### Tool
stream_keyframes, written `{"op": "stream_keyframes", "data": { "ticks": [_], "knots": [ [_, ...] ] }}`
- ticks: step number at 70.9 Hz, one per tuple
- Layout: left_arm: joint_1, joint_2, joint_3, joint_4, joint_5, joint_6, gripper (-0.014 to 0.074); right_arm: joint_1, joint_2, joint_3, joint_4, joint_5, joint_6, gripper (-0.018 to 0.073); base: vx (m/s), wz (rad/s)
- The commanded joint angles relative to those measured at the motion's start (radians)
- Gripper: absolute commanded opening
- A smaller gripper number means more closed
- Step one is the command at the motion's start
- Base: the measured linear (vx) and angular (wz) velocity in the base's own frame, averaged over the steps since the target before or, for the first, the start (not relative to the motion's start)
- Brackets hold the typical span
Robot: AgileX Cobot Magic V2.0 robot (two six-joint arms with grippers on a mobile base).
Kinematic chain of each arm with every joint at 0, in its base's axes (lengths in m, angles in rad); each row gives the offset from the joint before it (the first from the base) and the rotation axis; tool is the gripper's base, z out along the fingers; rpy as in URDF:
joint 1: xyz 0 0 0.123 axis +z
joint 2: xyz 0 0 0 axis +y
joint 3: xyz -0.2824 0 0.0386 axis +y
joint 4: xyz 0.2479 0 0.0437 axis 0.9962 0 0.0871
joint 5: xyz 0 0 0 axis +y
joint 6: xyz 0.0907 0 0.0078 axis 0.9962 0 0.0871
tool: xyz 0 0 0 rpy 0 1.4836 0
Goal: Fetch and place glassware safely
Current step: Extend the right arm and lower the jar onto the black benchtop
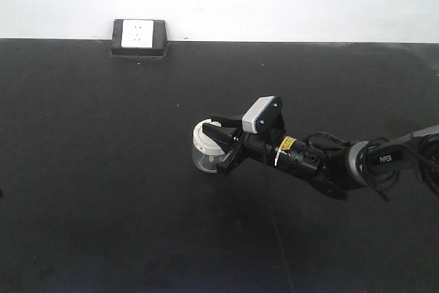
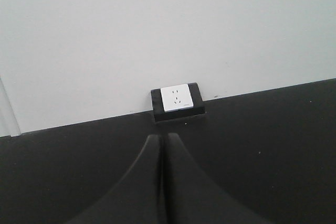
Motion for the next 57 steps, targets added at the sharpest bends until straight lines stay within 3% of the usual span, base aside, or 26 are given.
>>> {"op": "stream_keyframes", "data": {
  "ticks": [1, 18, 29, 37, 57],
  "knots": [
    [0.000, -0.004, -0.027, -0.007, -0.080, -0.007, -0.0007, -0.007, -0.037, -0.023, 0.038, -0.069, -0.028, -0.0001, 0.00, 0.00],
    [0.000, -0.004, -0.027, -0.007, -0.080, -0.007, -0.0007, -0.007, -0.029, -0.023, 0.035, -0.074, -0.034, 0.0008, 0.00, 0.00],
    [0.000, -0.004, -0.027, -0.007, -0.080, -0.007, -0.0007, -0.007, -0.029, -0.023, 0.031, -0.075, -0.034, 0.0069, 0.00, 0.00],
    [0.000, -0.004, -0.027, -0.007, -0.080, -0.007, -0.0007, -0.007, -0.029, -0.023, 0.031, -0.075, -0.034, 0.0181, 0.00, 0.00],
    [0.000, -0.004, -0.027, -0.007, -0.080, -0.007, -0.0007, -0.007, -0.029, -0.023, 0.032, -0.075, -0.034, 0.0606, 0.00, 0.00]
  ]
}}
